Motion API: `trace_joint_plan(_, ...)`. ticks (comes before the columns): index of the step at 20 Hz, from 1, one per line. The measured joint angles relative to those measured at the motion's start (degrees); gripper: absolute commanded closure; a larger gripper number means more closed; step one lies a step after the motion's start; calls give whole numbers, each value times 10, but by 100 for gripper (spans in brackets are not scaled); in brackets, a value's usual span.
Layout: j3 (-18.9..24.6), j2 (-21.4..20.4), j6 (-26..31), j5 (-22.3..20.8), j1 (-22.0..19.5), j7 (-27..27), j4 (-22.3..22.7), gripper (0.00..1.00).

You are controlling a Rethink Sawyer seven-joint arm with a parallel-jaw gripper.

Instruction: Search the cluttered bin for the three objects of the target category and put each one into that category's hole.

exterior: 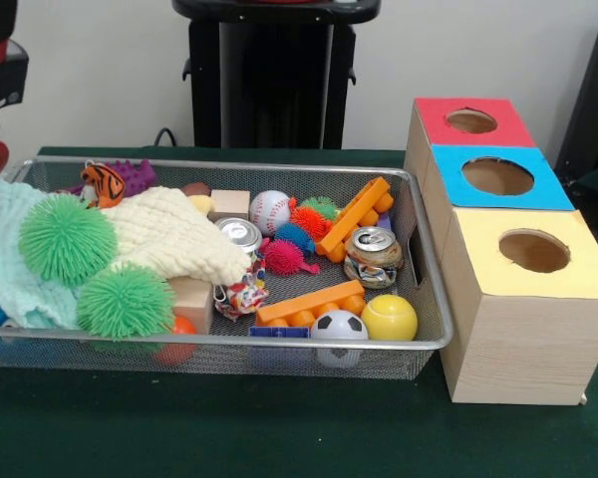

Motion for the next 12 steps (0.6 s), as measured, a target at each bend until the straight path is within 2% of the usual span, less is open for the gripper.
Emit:
trace_joint_plan(5,4,29,-15,-2,-1,0,-3,100)
trace_joint_plan(12,9,25,-16,2,4,0,4,100)
